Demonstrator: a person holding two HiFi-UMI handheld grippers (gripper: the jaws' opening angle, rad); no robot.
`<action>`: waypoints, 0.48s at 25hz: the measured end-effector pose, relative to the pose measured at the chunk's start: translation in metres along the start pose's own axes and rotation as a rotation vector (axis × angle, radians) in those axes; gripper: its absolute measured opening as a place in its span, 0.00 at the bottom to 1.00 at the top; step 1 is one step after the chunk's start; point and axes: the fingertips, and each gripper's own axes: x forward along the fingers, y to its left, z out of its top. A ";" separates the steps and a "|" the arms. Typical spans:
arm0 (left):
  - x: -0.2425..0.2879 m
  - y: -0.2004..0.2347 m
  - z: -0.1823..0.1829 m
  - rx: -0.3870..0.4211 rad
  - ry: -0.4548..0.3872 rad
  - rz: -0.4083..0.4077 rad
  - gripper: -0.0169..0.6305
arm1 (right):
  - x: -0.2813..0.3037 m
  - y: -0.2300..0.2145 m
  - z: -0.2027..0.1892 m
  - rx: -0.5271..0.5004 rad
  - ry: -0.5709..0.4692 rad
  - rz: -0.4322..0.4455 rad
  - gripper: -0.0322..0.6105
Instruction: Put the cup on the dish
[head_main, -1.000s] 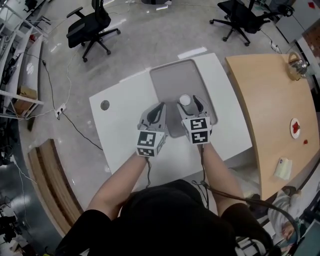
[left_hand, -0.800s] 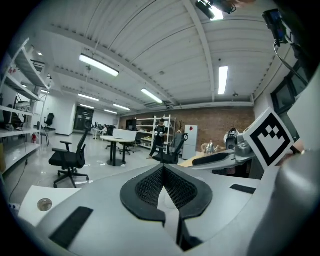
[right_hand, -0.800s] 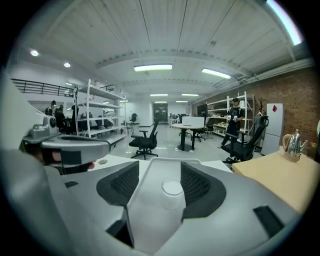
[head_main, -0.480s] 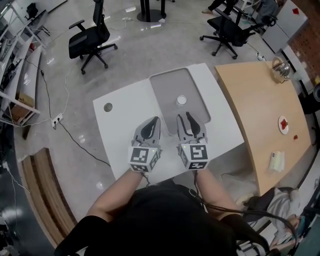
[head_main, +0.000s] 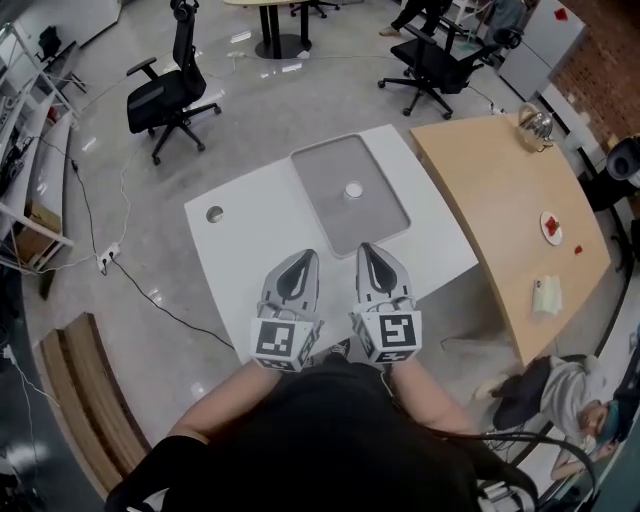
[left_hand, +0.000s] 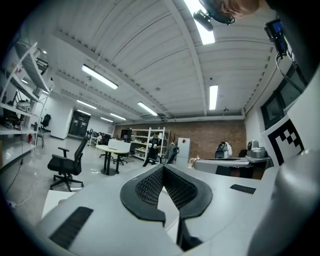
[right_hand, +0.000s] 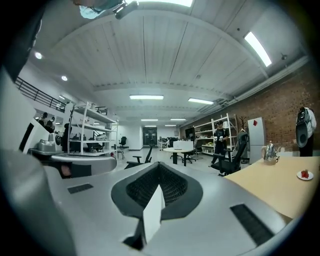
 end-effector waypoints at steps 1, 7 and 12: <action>-0.005 -0.002 0.001 0.000 -0.003 -0.002 0.04 | -0.005 0.003 0.002 0.002 -0.006 0.002 0.07; -0.019 -0.009 0.008 0.009 -0.020 -0.010 0.04 | -0.021 0.023 0.009 -0.023 -0.012 0.030 0.07; -0.023 -0.019 0.013 0.010 -0.032 -0.021 0.04 | -0.029 0.033 0.011 -0.032 -0.007 0.059 0.07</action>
